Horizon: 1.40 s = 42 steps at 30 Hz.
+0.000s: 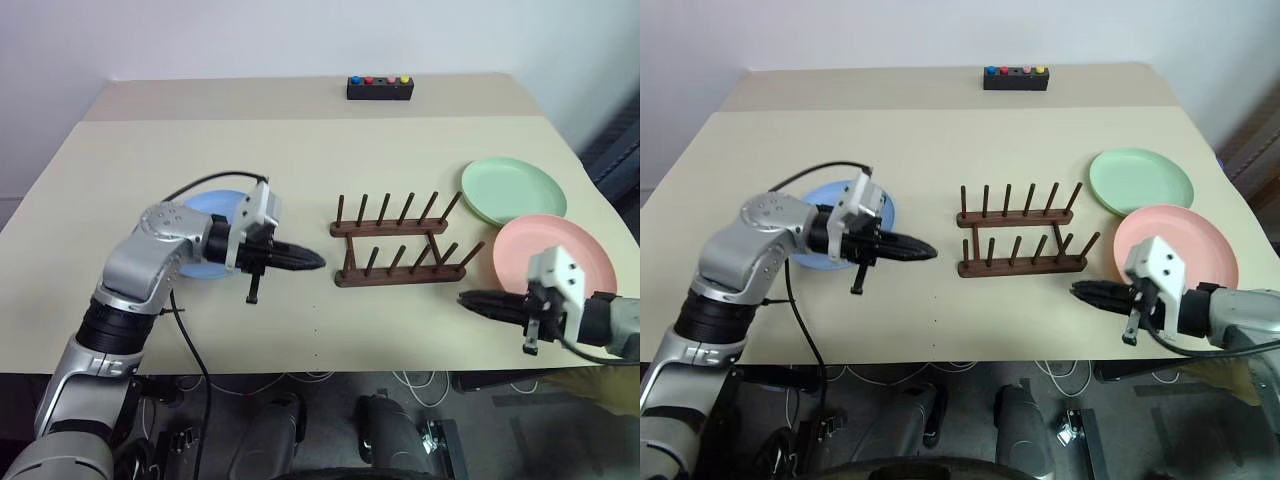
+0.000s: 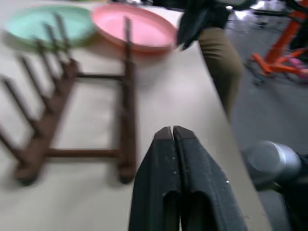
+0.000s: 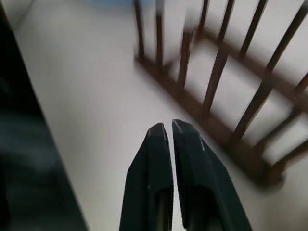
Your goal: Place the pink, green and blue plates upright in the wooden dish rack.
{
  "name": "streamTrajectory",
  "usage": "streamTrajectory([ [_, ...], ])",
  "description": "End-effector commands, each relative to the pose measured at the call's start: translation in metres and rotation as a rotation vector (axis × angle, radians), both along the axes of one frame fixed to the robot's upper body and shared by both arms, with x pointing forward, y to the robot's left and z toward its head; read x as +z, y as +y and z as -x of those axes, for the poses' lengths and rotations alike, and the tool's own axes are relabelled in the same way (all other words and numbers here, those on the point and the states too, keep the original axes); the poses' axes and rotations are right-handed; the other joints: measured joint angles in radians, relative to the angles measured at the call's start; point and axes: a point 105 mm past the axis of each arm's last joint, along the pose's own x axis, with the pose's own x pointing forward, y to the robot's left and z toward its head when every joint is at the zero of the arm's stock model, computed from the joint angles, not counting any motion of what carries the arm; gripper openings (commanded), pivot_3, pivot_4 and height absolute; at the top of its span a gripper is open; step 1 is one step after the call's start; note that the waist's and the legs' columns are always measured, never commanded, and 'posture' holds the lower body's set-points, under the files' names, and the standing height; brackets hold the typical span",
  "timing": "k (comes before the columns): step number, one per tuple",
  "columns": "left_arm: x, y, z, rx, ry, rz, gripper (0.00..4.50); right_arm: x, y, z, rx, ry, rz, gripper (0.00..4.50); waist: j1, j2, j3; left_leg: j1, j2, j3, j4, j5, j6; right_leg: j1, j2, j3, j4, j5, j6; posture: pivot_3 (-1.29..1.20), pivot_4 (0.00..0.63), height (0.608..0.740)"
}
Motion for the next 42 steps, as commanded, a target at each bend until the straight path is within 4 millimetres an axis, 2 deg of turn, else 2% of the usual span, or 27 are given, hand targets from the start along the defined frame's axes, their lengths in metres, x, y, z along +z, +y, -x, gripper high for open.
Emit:
streamTrajectory([
  [1,-0.012,-0.005,0.005,-0.063,-0.024,-0.048,0.0,0.012,0.004,-0.011,0.009,-0.09,0.019,0.06,0.0,0.0,0.0,0.0,0.0,0.0,0.0,0.0,0.0,0.0,0.0,0.0,0.0,0.0,0.0,0.0,0.15,0.74],
  [5,-0.036,-0.019,-0.009,-0.019,-0.147,-0.116,0.0,0.003,0.0,-0.019,-0.004,-0.127,0.142,0.06,0.003,0.0,0.0,0.0,0.0,0.0,0.0,0.0,0.0,0.0,0.0,0.0,0.0,0.0,-0.001,0.0,0.15,0.74],
  [7,-0.043,-0.027,-0.011,-0.029,-0.191,-0.132,0.0,0.001,0.0,-0.021,-0.01,-0.137,0.151,0.06,0.005,0.0,0.0,-0.001,0.0,0.0,0.0,0.0,0.0,0.0,0.0,0.0,-0.001,0.0,0.0,0.0,0.15,0.74],
  [12,-0.045,-0.044,-0.024,0.002,-0.26,-0.105,0.0,-0.008,0.001,-0.021,-0.001,-0.123,0.179,0.06,0.003,0.0,0.0,-0.001,0.0,0.0,0.0,0.0,0.001,0.0,0.0,0.0,-0.001,0.0,0.0,0.0,0.15,0.74],
  [16,-0.047,-0.062,-0.027,-0.004,-0.291,-0.09,0.0,-0.018,-0.005,-0.03,-0.017,-0.139,0.243,0.06,0.001,0.0,0.0,0.0,0.0,0.0,0.001,0.0,0.001,0.0,0.0,0.0,-0.001,0.001,0.001,0.0,0.15,0.74],
  [19,-0.044,-0.07,-0.034,0.017,-0.308,-0.083,0.0,-0.025,-0.012,-0.045,-0.052,-0.184,0.301,0.06,-0.001,0.0,0.0,0.0,0.0,0.0,0.0,0.0,0.001,0.0,0.001,0.0,0.0,0.001,0.001,0.0,0.15,0.74],
  [23,-0.04,-0.07,-0.038,0.026,-0.322,-0.065,0.0,-0.037,-0.02,-0.06,-0.082,-0.219,0.343,0.06,-0.001,0.0,0.0,0.0,0.0,0.0,0.0,0.0,0.001,0.0,0.001,0.0,0.0,0.001,0.001,0.0,0.15,0.74],
  [26,-0.04,-0.067,-0.042,0.041,-0.336,-0.069,0.0,-0.034,-0.019,-0.069,-0.087,-0.262,0.339,0.06,-0.002,0.0,0.0,0.001,0.0,0.0,0.001,0.0,0.0,0.001,0.002,0.0,0.0,0.002,0.002,0.0,0.15,0.74],
  [30,-0.042,-0.064,-0.056,0.086,-0.378,-0.09,0.0,-0.033,-0.017,-0.074,-0.079,-0.281,0.342,0.06,-0.001,0.0,0.0,0.001,0.0,0.0,0.001,0.0,0.0,0.002,0.002,0.0,0.0,0.002,0.002,0.0,0.15,0.74],
  [37,-0.035,-0.06,-0.085,0.165,-0.468,-0.108,0.0,-0.028,-0.012,-0.079,-0.063,-0.306,0.345,0.06,-0.002,0.0,0.0,0.002,0.0,0.0,0.001,0.0,0.0,0.002,0.002,0.0,0.0,0.002,0.003,0.0,0.15,0.74],
  [42,-0.03,-0.061,-0.092,0.175,-0.474,-0.091,0.0,-0.029,-0.01,-0.087,-0.072,-0.33,0.342,0.06,-0.004,0.0,0.0,0.002,0.0,0.0,0.002,0.0,0.0,0.002,0.002,0.0,0.0,0.002,0.003,0.0,0.15,0.74],
])
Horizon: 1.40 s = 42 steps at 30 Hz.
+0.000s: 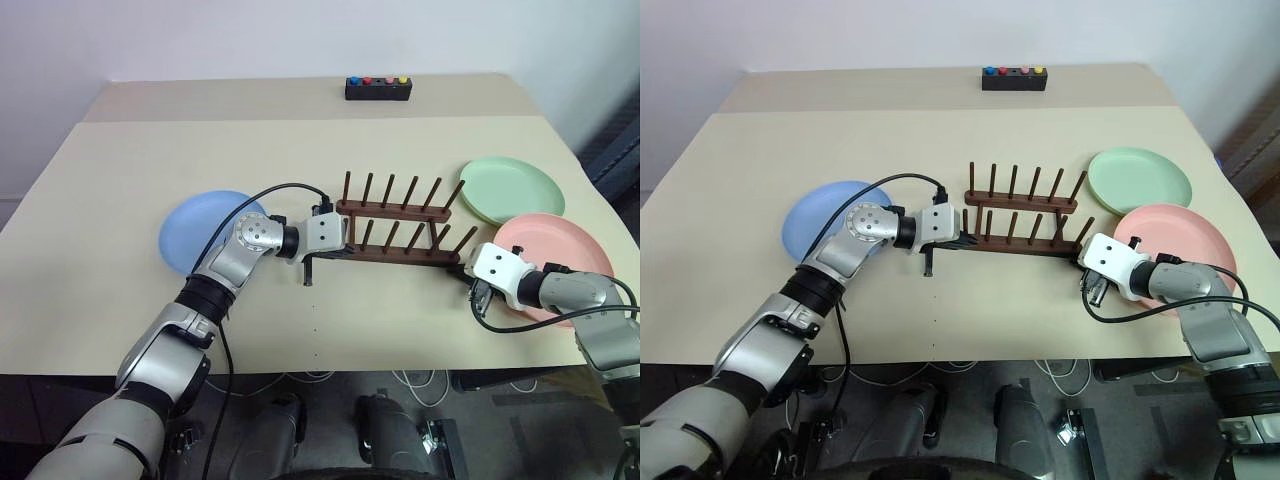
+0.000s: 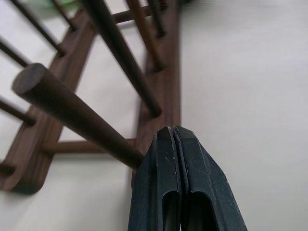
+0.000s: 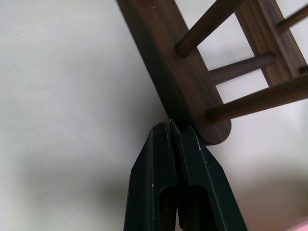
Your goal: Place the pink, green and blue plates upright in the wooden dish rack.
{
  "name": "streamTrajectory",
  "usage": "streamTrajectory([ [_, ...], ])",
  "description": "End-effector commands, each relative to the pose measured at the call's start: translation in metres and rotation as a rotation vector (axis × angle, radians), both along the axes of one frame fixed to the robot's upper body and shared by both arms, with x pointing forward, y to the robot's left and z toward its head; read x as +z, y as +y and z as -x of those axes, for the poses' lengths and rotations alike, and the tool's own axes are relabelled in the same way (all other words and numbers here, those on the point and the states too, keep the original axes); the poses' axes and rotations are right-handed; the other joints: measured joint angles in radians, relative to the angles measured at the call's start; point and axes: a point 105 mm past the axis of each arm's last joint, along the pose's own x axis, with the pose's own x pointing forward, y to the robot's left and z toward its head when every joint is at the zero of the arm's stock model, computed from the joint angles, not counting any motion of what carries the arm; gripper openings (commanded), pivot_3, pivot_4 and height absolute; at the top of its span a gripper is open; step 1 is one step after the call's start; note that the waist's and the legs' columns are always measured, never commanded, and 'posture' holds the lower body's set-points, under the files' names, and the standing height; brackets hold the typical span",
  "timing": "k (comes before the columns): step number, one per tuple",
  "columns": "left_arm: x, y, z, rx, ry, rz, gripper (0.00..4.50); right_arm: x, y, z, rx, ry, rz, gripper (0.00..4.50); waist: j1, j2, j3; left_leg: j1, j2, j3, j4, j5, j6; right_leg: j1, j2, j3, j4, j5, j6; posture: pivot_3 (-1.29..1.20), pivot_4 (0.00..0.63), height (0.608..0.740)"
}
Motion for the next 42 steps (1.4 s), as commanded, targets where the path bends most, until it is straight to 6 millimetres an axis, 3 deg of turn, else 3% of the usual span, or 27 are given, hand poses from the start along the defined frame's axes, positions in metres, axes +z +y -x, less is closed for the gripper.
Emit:
streamTrajectory([
  [1,0.013,-0.004,-0.004,-0.01,-0.04,0.033,0.0,0.003,0.003,-0.01,-0.001,-0.046,0.004,0.06,-0.002,0.0,0.0,0.0,0.0,0.0,0.0,0.0,0.0,0.0,0.0,0.0,0.0,0.0,0.0,0.0,0.15,0.74],
  [18,0.015,0.006,-0.019,0.029,-0.08,0.019,0.0,0.019,0.007,-0.037,-0.001,-0.154,0.001,0.06,-0.003,0.0,0.0,0.0,-0.001,0.0,0.0,0.0,0.0,-0.001,0.0,0.0,0.001,0.001,0.001,0.0,0.15,0.74],
  [31,0.021,0.008,-0.025,0.056,-0.092,0.039,0.0,0.036,0.019,-0.035,0.031,-0.195,-0.092,0.06,-0.004,0.0,0.0,0.0,-0.001,0.0,0.0,0.0,0.0,-0.001,0.0,0.0,0.001,0.001,0.001,0.0,0.15,0.74],
  [35,0.034,0.007,-0.019,0.055,0.095,0.18,0.0,0.052,0.025,-0.03,0.035,-0.183,-0.202,0.06,-0.004,0.0,0.0,0.0,-0.001,0.0,0.0,0.0,0.0,-0.001,0.0,0.0,0.002,0.001,0.001,0.0,0.15,0.74],
  [36,0.042,0.008,-0.019,0.059,0.127,0.235,0.25,0.059,0.028,-0.027,0.04,-0.174,-0.258,0.02,-0.005,0.0,0.0,0.0,-0.001,0.0,0.0,0.0,0.0,-0.001,0.0,0.0,0.002,0.001,0.001,0.0,0.15,0.74],
  [39,0.057,0.017,-0.01,0.031,0.177,0.319,1.27,0.076,0.036,-0.011,0.078,-0.118,-0.42,0.87,-0.005,0.0,0.0,-0.001,-0.001,-0.001,0.0,0.0,0.0,-0.001,0.0,0.0,0.002,0.001,0.001,0.0,0.15,0.74],
  [42,0.072,0.029,0.014,-0.063,0.285,0.393,2.72,0.092,0.042,0.01,0.123,-0.081,-0.514,2.31,-0.011,0.0,0.0,-0.001,0.0,-0.001,0.0,0.0,0.0,-0.002,0.0,0.0,0.002,0.001,0.001,0.0,0.15,0.74],
])
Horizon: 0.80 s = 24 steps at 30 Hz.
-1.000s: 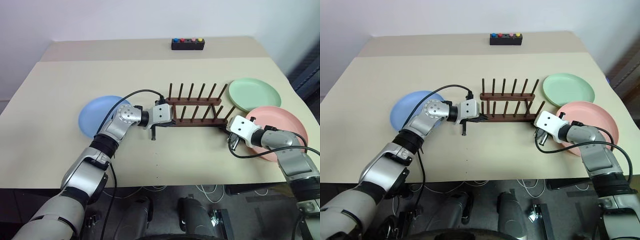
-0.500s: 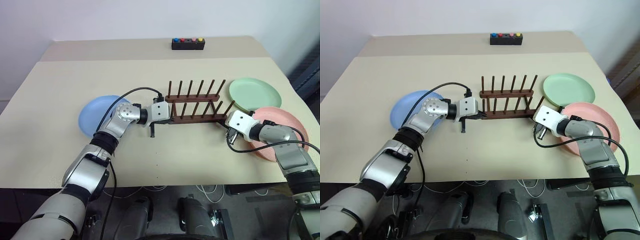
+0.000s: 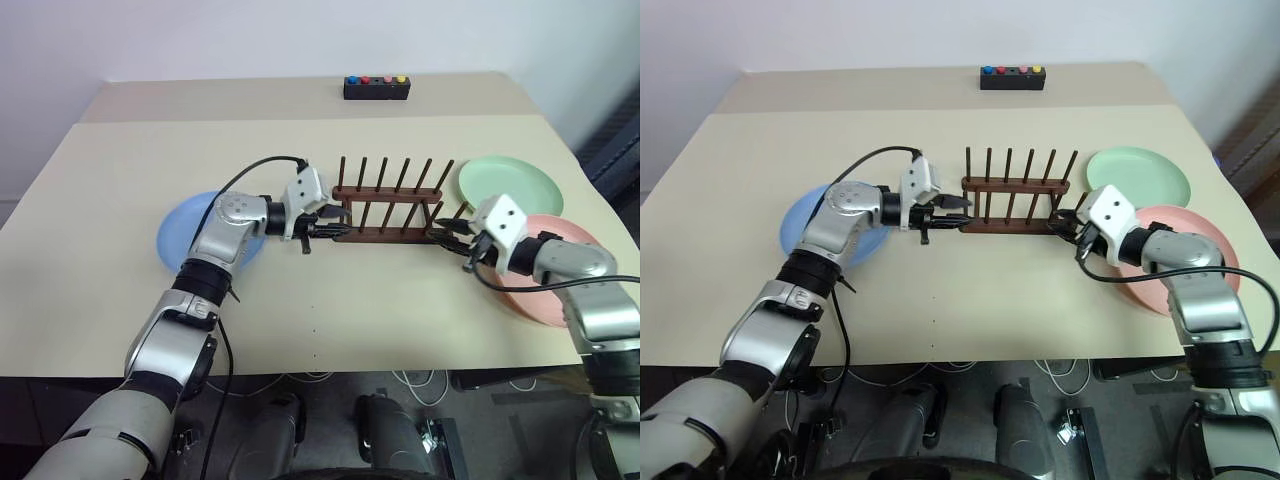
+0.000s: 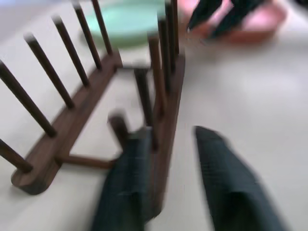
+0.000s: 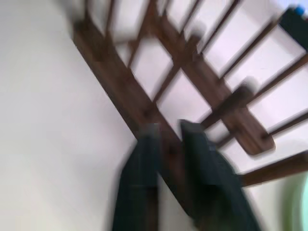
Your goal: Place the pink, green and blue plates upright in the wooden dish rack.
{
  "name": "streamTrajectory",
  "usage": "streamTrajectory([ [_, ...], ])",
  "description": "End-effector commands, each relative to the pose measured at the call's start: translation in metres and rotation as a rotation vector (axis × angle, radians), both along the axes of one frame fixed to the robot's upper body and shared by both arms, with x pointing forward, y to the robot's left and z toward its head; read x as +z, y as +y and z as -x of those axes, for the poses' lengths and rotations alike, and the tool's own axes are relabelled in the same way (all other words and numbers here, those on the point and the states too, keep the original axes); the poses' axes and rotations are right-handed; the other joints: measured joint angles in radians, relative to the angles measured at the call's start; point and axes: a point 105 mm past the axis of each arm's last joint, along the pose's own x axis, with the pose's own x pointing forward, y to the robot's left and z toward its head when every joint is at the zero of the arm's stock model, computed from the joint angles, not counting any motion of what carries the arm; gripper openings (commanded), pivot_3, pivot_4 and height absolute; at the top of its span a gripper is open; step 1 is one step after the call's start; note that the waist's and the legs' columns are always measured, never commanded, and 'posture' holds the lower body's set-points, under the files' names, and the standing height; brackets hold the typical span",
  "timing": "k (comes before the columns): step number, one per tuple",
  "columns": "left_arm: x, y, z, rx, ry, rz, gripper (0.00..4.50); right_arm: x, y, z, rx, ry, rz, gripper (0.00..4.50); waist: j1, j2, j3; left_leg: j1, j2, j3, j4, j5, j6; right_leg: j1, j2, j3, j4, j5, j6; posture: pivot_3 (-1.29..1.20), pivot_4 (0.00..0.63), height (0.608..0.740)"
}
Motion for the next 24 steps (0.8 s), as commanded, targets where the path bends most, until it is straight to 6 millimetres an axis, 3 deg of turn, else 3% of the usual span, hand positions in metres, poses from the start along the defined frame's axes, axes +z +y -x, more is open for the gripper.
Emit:
streamTrajectory([
  [1,0.025,0.012,0.023,-0.098,0.062,0.111,3.12,0.03,0.006,0.021,0.061,-0.017,-0.094,2.67,-0.008,0.0,0.0,0.0,0.0,0.0,0.0,0.0,0.0,0.0,0.0,0.0,0.0,0.0,0.0,0.0,0.15,0.74],
  [3,0.029,0.021,0.032,-0.125,0.093,0.123,4.19,0.035,0.002,0.03,0.061,0.008,-0.117,3.73,-0.011,0.0,0.0,0.0,0.0,-0.001,0.0,0.0,0.0,0.0,0.0,0.0,0.0,0.0,0.0,0.0,0.15,0.74],
  [4,0.031,0.028,0.036,-0.134,0.111,0.133,4.5,0.041,-0.002,0.035,0.053,0.016,-0.124,4.14,-0.01,0.0,0.0,0.0,0.0,-0.001,0.001,0.0,0.0,0.0,0.0,0.0,0.0,0.0,-0.001,0.0,0.15,0.74],
  [5,0.033,0.033,0.04,-0.141,0.135,0.14,4.5,0.044,-0.009,0.04,0.032,0.026,-0.121,4.46,-0.01,0.0,0.0,0.0,0.0,-0.001,0.001,0.0,0.0,0.0,0.0,0.0,0.0,0.0,-0.001,0.0,0.15,0.74],
  [8,0.044,0.039,0.048,-0.169,0.181,0.182,4.5,0.047,-0.03,0.046,-0.055,0.051,-0.087,4.46,-0.01,0.0,0.0,0.0,0.0,-0.001,0.001,0.0,0.0,0.001,0.0,0.0,0.0,0.0,-0.001,0.0,0.15,0.74],
  [13,0.062,0.046,0.055,-0.179,0.206,0.265,4.5,0.034,-0.064,0.062,-0.222,0.123,0.046,4.46,-0.001,0.0,0.0,0.0,0.0,-0.001,0.0,0.0,0.0,0.001,-0.001,0.0,-0.001,0.0,-0.001,0.0,0.15,0.74],
  [21,0.06,0.06,0.075,-0.269,0.143,0.253,4.5,0.001,-0.082,0.088,-0.367,0.28,0.146,4.46,-0.003,0.001,0.0,0.0,0.001,0.001,0.0,0.0,0.0,0.001,-0.001,0.001,-0.001,0.0,-0.001,0.0,0.15,0.74],
  [24,0.058,0.057,0.072,-0.263,0.088,0.236,4.5,-0.013,-0.096,0.093,-0.439,0.34,0.202,4.46,0.008,0.001,0.0,0.0,0.001,0.002,0.001,0.0,0.0,0.001,-0.002,0.001,-0.002,0.0,-0.001,0.0,0.15,0.74],
])
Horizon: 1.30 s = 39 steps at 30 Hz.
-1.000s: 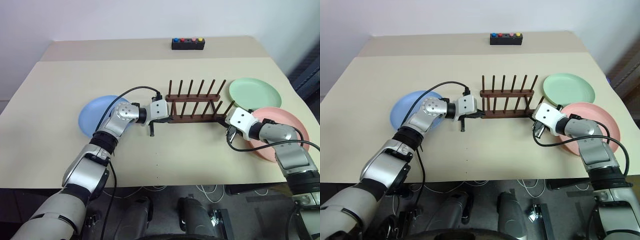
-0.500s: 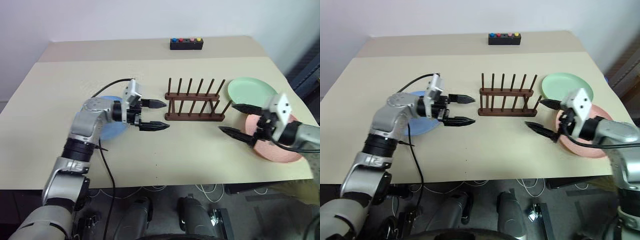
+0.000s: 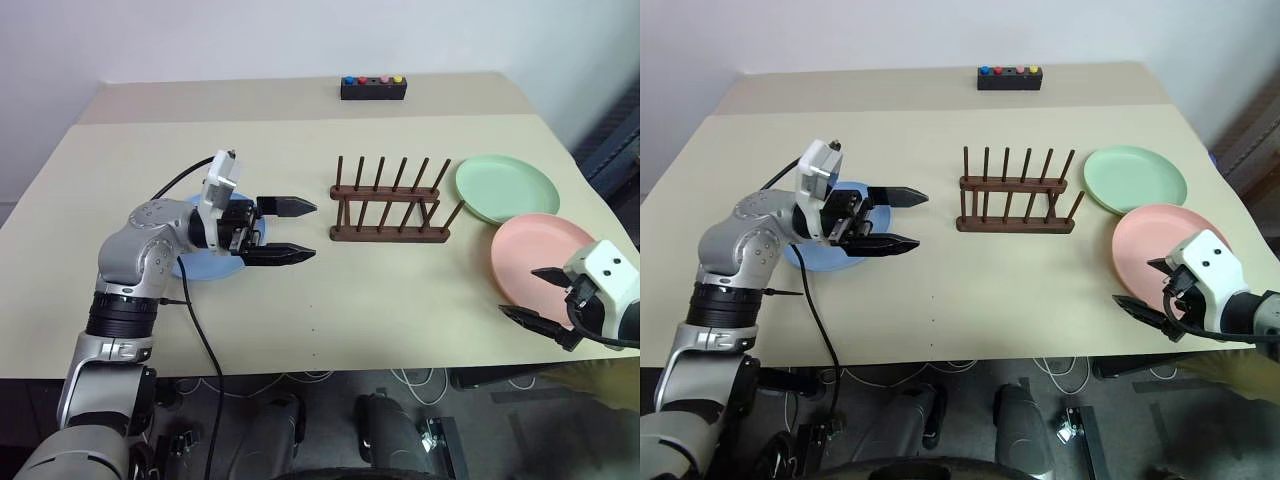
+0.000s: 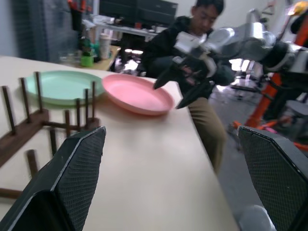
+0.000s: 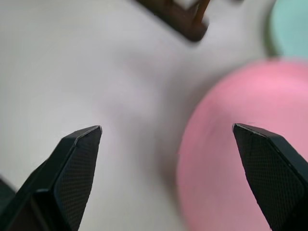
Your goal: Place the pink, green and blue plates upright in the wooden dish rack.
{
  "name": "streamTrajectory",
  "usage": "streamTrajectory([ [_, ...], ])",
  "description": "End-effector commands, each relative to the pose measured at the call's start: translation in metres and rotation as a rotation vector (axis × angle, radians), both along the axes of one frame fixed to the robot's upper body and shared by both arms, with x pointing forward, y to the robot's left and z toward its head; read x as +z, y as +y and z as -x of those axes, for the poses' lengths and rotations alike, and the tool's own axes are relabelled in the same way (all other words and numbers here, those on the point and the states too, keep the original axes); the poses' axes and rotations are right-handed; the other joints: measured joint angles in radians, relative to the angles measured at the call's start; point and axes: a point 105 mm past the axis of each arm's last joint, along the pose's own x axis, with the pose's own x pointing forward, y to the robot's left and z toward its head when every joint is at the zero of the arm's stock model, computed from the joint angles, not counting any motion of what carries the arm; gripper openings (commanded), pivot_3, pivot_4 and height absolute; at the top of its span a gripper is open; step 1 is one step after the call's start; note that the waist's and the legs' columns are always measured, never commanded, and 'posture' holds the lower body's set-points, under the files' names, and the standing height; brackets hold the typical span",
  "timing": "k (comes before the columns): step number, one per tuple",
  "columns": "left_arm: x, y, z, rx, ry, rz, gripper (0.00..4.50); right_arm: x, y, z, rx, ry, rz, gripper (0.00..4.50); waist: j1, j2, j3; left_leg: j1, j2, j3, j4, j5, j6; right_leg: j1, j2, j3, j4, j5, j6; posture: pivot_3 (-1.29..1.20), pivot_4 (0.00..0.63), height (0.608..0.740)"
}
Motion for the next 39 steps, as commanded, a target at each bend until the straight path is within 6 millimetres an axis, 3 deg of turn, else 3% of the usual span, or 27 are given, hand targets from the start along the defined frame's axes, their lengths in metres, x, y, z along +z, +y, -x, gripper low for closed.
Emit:
streamTrajectory([
  [1,0.011,-0.003,0.004,-0.019,-0.101,0.008,4.5,-0.002,-0.011,0.005,-0.054,0.029,0.061,4.46,0.009,0.0,0.0,0.0,0.0,0.0,0.0,0.0,0.0,0.0,0.0,0.0,0.0,0.0,0.0,0.0,0.15,0.74],
  [7,0.008,-0.009,0.004,-0.024,-0.121,-0.008,4.5,-0.031,-0.021,0.007,-0.105,0.137,0.128,4.46,0.01,0.0,0.0,0.0,0.0,0.0,0.0,0.0,0.001,0.0,0.0,0.0,-0.001,0.0,0.0,0.0,0.15,0.74],
  [10,0.007,-0.008,0.004,-0.013,-0.134,-0.018,4.5,-0.036,-0.025,-0.001,-0.116,0.132,0.149,3.64,0.007,0.0,0.0,0.0,0.0,0.0,0.0,0.0,0.001,0.0,0.0,0.0,-0.001,0.0,0.0,0.0,0.15,0.74],
  [17,0.006,-0.008,0.005,-0.001,-0.139,-0.025,4.5,-0.032,-0.027,-0.009,-0.096,0.112,0.174,0.1,0.01,0.0,0.0,0.0,0.0,0.001,-0.001,0.0,0.001,0.0,0.0,0.0,-0.001,0.0,0.0,0.0,0.15,0.74],
  [21,0.008,-0.01,0.006,0.001,-0.144,-0.024,4.5,-0.028,-0.029,-0.01,-0.088,0.1,0.19,0.04,0.01,-0.001,0.0,0.0,0.0,0.001,0.0,0.0,0.001,0.0,0.0,0.0,-0.001,0.0,0.0,0.0,0.15,0.74],
  [26,0.014,-0.012,0.007,0.008,-0.154,-0.006,4.5,0.049,-0.021,-0.028,-0.056,-0.085,0.109,0.04,0.002,0.001,0.0,0.0,0.0,0.003,0.0,0.0,0.001,-0.001,0.0,0.002,0.0,0.0,0.0,0.0,0.15,0.74],
  [30,0.015,-0.011,0.006,0.017,-0.151,-0.002,4.5,0.097,-0.01,-0.031,-0.015,-0.194,-0.013,0.04,0.007,0.001,0.0,0.0,0.002,0.003,-0.001,0.0,0.001,-0.001,0.001,0.002,0.0,0.0,0.0,0.0,0.15,0.74],
  [33,0.016,-0.011,0.005,0.023,-0.154,0.007,4.5,0.15,0.011,-0.034,0.066,-0.365,-0.294,0.04,0.006,0.0,0.001,-0.001,0.001,0.003,-0.001,-0.001,0.001,-0.001,0.001,0.002,-0.001,0.0,0.0,0.0,0.15,0.74],
  [37,0.018,-0.011,0.004,0.03,-0.161,0.017,4.5,0.184,0.019,-0.037,0.119,-0.476,-0.551,0.04,0.01,0.0,0.001,-0.001,0.001,0.003,-0.001,-0.001,0.001,-0.002,0.0,0.003,-0.002,0.0,0.0,0.0,0.15,0.74],
  [39,0.019,-0.011,0.003,0.034,-0.163,0.023,4.5,0.204,0.02,-0.039,0.172,-0.511,-0.766,0.04,0.009,0.0,0.001,-0.001,0.001,0.003,-0.001,-0.001,0.002,-0.002,0.0,0.003,-0.002,0.0,0.0,0.0,0.15,0.74],
])
